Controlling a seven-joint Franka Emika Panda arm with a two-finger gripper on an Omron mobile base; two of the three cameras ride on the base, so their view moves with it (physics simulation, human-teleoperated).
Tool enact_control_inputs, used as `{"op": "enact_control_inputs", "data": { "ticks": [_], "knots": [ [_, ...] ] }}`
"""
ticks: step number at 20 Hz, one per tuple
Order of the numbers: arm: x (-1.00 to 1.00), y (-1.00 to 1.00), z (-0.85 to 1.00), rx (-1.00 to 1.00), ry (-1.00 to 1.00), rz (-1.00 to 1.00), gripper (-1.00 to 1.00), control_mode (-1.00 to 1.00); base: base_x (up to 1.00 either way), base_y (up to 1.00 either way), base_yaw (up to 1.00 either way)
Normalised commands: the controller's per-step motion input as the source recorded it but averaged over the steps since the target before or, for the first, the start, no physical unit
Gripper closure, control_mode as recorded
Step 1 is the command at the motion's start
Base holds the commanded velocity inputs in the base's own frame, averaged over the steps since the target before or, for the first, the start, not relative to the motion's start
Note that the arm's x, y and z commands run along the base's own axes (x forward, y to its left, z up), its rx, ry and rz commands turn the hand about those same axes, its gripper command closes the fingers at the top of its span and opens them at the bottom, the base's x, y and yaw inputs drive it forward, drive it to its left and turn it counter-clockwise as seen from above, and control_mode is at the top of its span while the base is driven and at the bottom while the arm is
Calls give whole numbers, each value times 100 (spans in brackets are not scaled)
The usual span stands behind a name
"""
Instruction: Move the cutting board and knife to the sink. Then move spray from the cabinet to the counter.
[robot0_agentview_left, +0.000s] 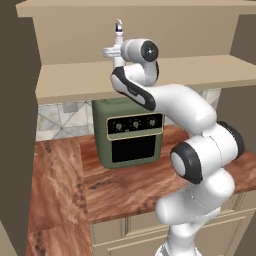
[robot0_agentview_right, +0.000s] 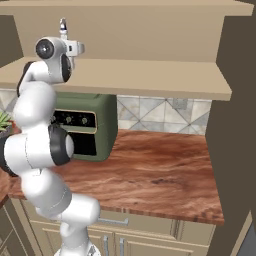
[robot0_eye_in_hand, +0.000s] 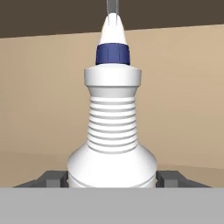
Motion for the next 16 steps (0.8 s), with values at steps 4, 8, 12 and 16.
{"op": "enact_control_inputs", "data": {
  "ticks": [4, 8, 12, 16],
  "knots": [
    [-82, 0, 0, 0, 0, 0, 100, -100, 0, 0, 0],
    [-85, 0, 0, 1, 0, -1, 100, -100, 0, 0, 0],
    [-76, 0, 0, 0, 0, -3, 100, -100, 0, 0, 0],
    [-86, 0, 0, 3, 0, -4, 100, -100, 0, 0, 0]
  ]
}}
